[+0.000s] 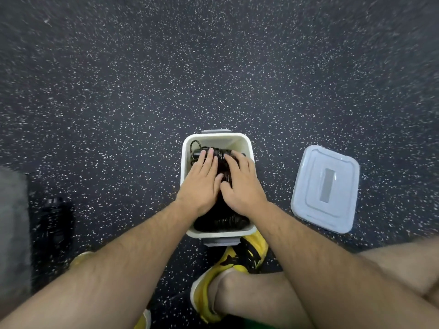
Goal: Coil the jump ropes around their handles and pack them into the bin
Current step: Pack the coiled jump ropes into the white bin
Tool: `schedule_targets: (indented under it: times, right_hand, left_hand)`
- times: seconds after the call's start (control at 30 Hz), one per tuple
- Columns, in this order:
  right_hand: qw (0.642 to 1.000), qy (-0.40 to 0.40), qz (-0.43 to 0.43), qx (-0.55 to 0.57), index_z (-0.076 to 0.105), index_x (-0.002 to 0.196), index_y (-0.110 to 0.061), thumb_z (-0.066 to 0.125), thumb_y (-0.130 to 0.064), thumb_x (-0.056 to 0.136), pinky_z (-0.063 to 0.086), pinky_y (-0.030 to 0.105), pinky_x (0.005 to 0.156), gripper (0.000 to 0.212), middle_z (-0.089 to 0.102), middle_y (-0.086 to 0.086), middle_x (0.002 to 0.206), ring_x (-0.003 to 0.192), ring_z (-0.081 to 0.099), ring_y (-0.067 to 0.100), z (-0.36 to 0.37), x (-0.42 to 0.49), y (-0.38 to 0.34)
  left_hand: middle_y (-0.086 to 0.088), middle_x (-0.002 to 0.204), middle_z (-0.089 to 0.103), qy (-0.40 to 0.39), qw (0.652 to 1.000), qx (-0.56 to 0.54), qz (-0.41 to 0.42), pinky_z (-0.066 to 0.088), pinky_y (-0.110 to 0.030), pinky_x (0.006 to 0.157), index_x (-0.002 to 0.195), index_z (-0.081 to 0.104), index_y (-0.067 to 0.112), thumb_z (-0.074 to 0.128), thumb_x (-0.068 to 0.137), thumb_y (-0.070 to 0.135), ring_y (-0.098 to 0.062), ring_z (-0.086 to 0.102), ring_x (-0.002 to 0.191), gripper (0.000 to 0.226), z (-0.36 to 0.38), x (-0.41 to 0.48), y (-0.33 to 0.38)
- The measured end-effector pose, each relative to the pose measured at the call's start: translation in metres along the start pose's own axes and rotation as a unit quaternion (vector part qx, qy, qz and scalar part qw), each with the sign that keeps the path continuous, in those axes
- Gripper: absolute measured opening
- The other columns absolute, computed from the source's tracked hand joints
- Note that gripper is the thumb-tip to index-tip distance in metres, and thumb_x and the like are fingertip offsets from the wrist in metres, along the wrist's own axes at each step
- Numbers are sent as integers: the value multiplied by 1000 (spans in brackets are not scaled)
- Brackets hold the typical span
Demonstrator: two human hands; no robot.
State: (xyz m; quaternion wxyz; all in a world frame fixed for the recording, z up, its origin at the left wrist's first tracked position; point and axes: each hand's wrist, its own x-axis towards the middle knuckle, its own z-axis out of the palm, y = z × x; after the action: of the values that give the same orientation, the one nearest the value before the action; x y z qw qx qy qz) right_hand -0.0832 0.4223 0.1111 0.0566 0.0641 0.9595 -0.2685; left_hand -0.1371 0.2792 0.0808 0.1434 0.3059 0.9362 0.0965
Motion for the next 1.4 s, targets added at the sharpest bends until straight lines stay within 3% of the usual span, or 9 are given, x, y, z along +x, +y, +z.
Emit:
schedule_targets:
  times: [0.13, 0.23, 0.7, 0.8, 0.9, 1.03, 1.13, 1.3, 1.4]
  right_hand:
    - [997, 4, -5, -79, 6, 159, -11, 18, -30, 107, 4, 39, 125, 57, -5, 3, 167, 153, -11, 19, 15, 21, 2]
    - [992, 7, 14, -123, 4, 159, -10, 11, -31, 106, 5, 40, 125, 57, -5, 6, 167, 153, -11, 21, 35, 25, 9]
    - [979, -69, 31, -189, -2, 159, -11, 12, -31, 106, 4, 43, 125, 58, -7, 8, 167, 153, -10, 28, 36, 37, 9]
    - [975, -62, 23, -214, 4, 159, -10, 13, -33, 106, 3, 44, 125, 58, -3, 10, 167, 154, -6, 28, 18, 33, -3]
    - [965, -37, -59, -253, 18, 156, -3, 16, -32, 104, 6, 47, 125, 60, 13, 18, 164, 153, 6, 34, 6, 27, -32]
    - [960, -38, -170, -220, 40, 147, 0, 27, -24, 94, 23, 50, 121, 60, 46, 18, 149, 143, 35, 39, 29, 36, -106]
    - [950, -93, -211, -209, 27, 154, -5, 39, -23, 97, 21, 47, 120, 61, 35, 12, 156, 146, 28, 35, 67, 45, -171]
    - [915, -154, -286, -240, 22, 153, -8, 43, -25, 98, 42, 41, 99, 62, 42, 7, 145, 127, 45, 30, 139, 59, -263]
    - [884, -188, -333, -267, 20, 154, -6, 42, -31, 100, 38, 40, 101, 63, 43, 9, 146, 127, 44, 30, 182, 59, -293]
  left_hand:
    - [-6, 166, -17, 17, 1000, 6, -24, 4, -41, 127, 159, -3, 9, -3, 104, 38, -18, -18, 154, 63, 9, 2, 0]
    - [-1, 164, -24, 27, 999, 10, -38, -1, -37, 127, 158, -10, 12, 2, 107, 35, -14, -21, 152, 58, 12, 3, 1]
    - [-5, 164, -25, -52, 996, 59, -47, -8, -39, 126, 157, -14, 10, -1, 104, 35, -17, -24, 151, 60, 6, 13, 0]
    - [-6, 167, -17, -27, 998, 44, -27, -10, -38, 125, 159, -7, 8, 3, 105, 33, -16, -18, 153, 60, -8, 4, -1]
    - [-6, 168, -7, 34, 999, 28, -28, -7, -38, 126, 159, 0, 8, 7, 106, 32, -15, -10, 155, 58, -24, -14, -15]
    - [-12, 167, 16, 57, 989, 82, -110, 6, -43, 127, 158, 18, 3, 3, 102, 30, -23, 12, 155, 64, -45, -52, -72]
    - [-10, 164, 26, 51, 975, 96, -194, 11, -43, 126, 157, 24, 5, 2, 101, 32, -23, 22, 152, 66, -55, -94, -128]
    - [-8, 149, 45, 41, 922, 95, -372, 28, -36, 116, 150, 35, 9, 28, 104, 33, -23, 40, 138, 52, -38, -150, -225]
    - [-13, 152, 39, -6, 881, 97, -463, 32, -36, 114, 153, 22, 5, 45, 101, 25, -26, 40, 137, 60, -12, -178, -267]
